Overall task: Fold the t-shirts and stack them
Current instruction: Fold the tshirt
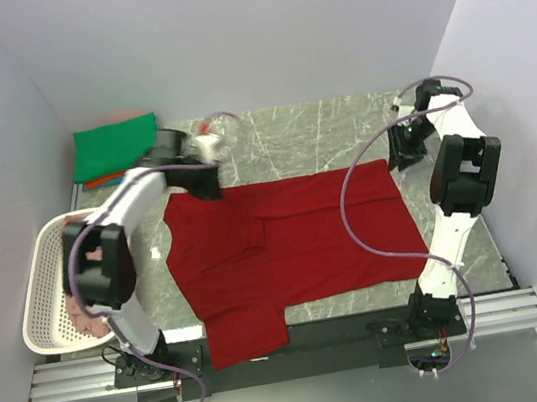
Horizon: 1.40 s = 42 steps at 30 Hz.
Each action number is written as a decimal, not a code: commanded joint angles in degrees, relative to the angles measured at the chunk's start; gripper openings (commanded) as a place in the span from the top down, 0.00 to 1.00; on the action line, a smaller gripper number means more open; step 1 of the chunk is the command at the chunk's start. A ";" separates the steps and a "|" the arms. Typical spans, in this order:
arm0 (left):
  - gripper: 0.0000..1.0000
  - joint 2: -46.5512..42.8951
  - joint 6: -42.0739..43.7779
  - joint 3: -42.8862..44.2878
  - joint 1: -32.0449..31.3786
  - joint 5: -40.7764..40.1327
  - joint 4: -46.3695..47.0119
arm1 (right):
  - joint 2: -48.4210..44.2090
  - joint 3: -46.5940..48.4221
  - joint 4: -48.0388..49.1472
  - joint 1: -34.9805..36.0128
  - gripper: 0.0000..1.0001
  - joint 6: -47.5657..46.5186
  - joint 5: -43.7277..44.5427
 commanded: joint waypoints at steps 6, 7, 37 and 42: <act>0.61 1.26 -11.64 -2.63 14.17 1.78 0.17 | -0.66 4.69 4.86 12.04 0.73 -3.36 5.10; 0.61 2.06 -12.00 -2.28 14.61 1.00 -0.27 | -0.23 4.33 5.91 13.02 0.74 -3.62 6.50; 0.55 26.41 -14.37 21.71 16.72 -11.85 -7.39 | 18.14 17.25 19.27 18.22 0.82 -15.75 43.16; 0.49 24.14 -12.26 25.32 17.25 -8.86 -7.22 | 15.62 21.12 19.37 17.69 0.76 -13.39 42.74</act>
